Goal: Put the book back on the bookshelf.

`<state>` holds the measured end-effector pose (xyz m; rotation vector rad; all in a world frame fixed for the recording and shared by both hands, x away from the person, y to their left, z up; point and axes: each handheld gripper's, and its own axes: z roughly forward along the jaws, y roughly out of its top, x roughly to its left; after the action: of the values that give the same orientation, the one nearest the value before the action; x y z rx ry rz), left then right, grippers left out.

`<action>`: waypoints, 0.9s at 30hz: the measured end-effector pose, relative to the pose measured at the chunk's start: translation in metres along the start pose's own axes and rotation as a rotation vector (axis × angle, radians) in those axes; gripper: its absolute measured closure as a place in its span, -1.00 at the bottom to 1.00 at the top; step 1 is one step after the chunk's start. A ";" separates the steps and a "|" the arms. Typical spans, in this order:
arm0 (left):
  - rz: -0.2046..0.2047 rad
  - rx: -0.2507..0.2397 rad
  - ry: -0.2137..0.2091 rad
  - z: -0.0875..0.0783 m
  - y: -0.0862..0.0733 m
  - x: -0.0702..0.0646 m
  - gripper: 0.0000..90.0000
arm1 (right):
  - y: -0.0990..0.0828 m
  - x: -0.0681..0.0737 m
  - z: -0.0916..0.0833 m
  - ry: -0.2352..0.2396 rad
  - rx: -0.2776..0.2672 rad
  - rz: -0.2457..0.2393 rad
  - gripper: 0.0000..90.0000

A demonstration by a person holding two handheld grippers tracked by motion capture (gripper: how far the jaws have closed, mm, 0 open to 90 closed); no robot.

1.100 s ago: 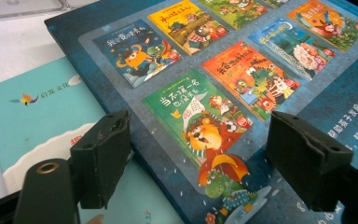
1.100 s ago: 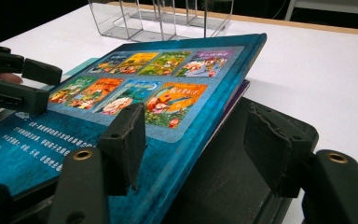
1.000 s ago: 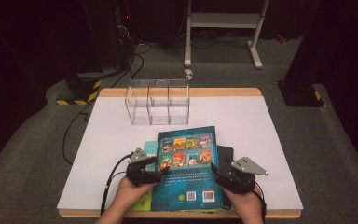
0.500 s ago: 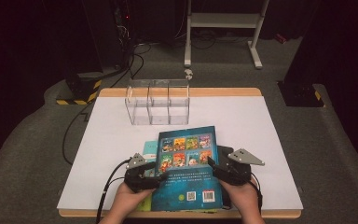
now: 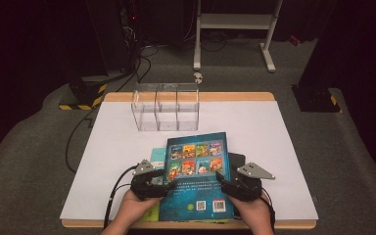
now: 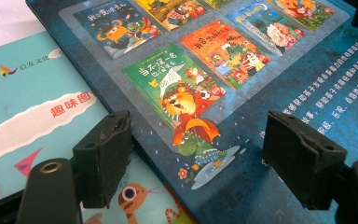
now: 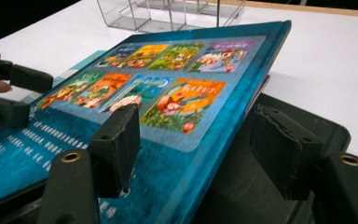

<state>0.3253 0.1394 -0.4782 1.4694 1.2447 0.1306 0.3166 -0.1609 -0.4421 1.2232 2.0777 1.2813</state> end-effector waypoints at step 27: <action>0.010 -0.008 -0.016 0.023 0.013 -0.001 -0.42 | -0.015 0.004 -0.018 0.013 0.013 0.039 -0.33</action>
<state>0.3487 0.1264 -0.4759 1.4672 1.2227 0.1296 0.2945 -0.1696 -0.4458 1.2703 2.0840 1.2984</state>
